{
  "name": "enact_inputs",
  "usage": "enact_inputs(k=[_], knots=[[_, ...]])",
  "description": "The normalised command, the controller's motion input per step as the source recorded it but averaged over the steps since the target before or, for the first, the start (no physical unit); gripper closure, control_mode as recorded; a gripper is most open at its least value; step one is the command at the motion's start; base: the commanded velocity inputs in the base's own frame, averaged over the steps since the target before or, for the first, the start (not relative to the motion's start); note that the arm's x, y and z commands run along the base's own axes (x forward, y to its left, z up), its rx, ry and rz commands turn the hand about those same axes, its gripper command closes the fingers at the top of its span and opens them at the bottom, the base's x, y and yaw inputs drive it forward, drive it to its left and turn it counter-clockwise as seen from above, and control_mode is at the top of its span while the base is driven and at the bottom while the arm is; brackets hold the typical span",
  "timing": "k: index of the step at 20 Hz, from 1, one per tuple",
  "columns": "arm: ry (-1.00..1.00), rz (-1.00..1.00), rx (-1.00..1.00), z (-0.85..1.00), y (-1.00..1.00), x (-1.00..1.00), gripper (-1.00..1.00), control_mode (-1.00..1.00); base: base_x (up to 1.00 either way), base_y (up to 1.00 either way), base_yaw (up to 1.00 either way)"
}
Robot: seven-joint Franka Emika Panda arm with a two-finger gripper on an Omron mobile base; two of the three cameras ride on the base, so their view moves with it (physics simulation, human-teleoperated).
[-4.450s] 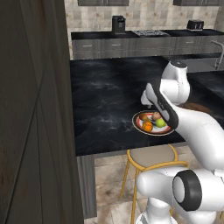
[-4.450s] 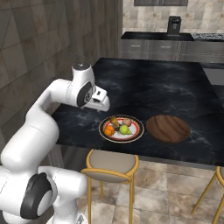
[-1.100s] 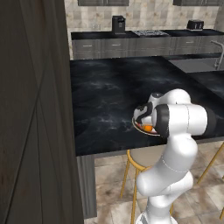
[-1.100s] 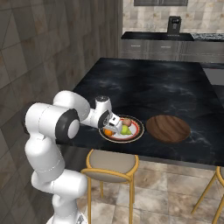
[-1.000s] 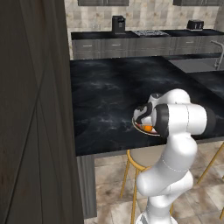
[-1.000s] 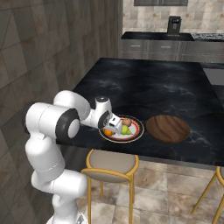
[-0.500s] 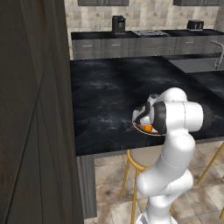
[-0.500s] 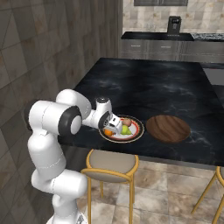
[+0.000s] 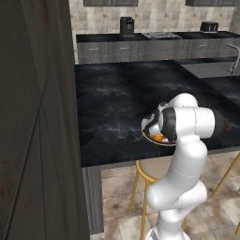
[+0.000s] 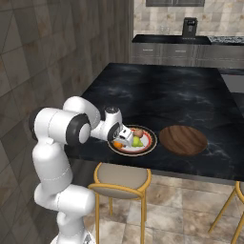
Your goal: Take the fruits from the plate on the dining counter and place two fruits in each bowl.
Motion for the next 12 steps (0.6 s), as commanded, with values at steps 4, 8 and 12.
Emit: enact_inputs(k=[4,8,12], knots=[[0.00,0.00,0.00,0.00,0.00,0.00,1.00,-1.00,0.00,0.00,0.00],[0.00,0.00,0.00,0.10,0.00,0.00,1.00,-1.00,0.00,0.00,0.00],[0.00,0.00,0.00,0.39,-0.21,-0.01,1.00,-1.00,0.00,0.00,0.00]])
